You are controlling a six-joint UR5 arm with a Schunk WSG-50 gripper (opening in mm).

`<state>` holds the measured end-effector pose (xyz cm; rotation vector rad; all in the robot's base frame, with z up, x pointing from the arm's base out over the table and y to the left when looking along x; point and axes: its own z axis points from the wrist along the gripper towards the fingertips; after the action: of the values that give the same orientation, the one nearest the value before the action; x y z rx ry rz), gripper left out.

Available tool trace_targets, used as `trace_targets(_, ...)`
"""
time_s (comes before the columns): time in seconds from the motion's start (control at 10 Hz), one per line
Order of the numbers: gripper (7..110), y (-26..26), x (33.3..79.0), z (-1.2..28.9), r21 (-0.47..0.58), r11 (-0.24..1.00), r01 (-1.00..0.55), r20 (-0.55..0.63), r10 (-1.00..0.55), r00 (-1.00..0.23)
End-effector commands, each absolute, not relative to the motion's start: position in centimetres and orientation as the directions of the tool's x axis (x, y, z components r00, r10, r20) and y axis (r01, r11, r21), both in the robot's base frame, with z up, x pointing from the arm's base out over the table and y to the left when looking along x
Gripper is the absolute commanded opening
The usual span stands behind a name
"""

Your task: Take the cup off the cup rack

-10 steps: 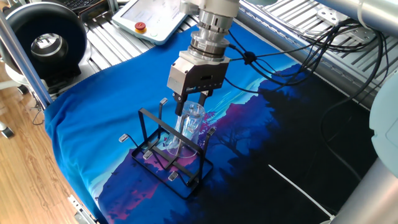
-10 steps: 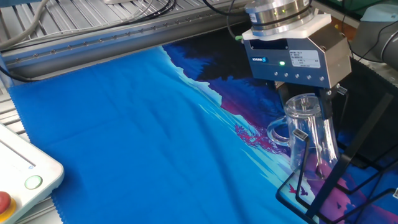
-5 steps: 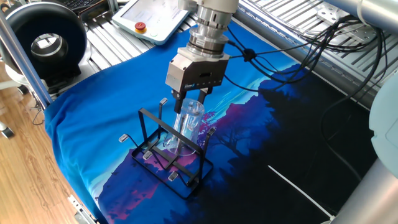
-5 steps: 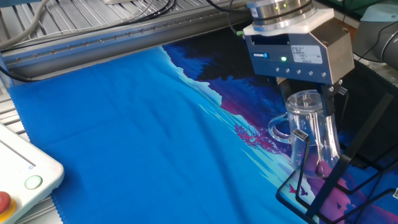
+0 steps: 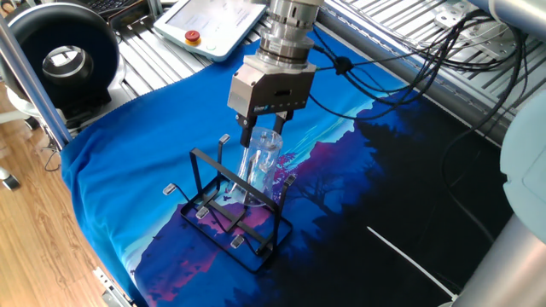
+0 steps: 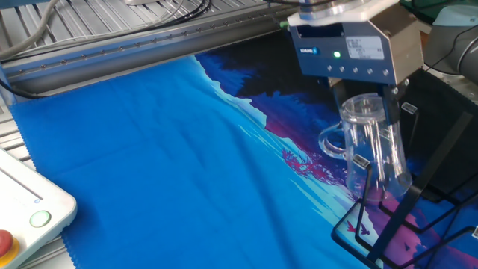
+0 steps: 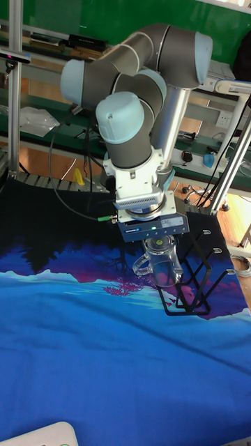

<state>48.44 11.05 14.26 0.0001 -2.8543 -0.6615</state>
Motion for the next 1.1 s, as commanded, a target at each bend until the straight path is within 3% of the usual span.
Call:
trace_targets(0.0,44,11.2,48.9,16.1,0.456,0.888,0.06,0.215,-0.045,-0.976)
trace_targets(1.0,44,9.7,50.5,20.6,0.457,0.886,0.074,0.275,-0.062,-0.959)
